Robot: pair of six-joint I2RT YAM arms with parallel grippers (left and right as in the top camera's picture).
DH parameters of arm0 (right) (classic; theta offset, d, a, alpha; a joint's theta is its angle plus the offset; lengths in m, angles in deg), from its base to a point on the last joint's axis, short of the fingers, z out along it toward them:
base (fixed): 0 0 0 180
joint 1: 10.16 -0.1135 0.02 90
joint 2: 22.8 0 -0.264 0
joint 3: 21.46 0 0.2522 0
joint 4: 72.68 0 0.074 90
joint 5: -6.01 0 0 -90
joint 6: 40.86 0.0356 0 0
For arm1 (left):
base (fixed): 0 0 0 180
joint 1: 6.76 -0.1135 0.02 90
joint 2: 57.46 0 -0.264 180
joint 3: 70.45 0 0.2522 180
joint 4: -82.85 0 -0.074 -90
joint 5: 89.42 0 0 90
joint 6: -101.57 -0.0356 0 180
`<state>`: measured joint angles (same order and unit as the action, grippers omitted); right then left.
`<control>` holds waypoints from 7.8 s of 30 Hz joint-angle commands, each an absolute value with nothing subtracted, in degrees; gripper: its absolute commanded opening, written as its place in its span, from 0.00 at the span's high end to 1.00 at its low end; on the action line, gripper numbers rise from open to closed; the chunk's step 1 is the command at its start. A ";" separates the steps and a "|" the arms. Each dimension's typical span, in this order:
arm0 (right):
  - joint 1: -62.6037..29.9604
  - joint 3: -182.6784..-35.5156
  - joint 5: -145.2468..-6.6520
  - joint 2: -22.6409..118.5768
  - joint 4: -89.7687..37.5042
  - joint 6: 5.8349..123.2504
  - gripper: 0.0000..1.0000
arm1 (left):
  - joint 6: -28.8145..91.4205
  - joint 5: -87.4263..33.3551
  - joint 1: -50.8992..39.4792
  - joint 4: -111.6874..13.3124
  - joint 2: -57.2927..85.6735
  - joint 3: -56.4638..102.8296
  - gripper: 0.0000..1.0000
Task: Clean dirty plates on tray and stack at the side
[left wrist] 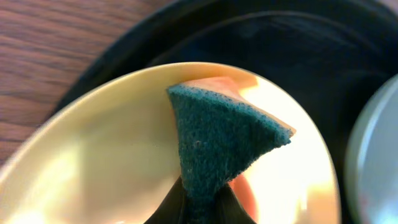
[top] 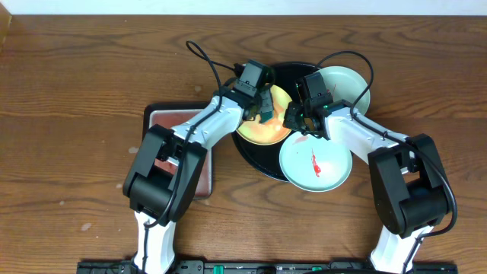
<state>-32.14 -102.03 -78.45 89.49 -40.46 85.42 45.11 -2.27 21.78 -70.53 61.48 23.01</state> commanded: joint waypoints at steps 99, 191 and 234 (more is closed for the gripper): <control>-33.77 -102.29 -76.09 90.75 -38.32 87.71 0.99 | 28.76 4.68 17.51 -61.13 65.26 22.20 0.93; -33.77 -102.29 -76.03 90.75 -37.27 87.69 0.99 | 19.40 -8.15 22.19 -66.90 64.08 22.18 0.93; -33.77 -102.29 -76.05 90.75 -37.25 87.67 0.99 | 15.53 7.28 21.93 -58.60 63.51 22.20 0.92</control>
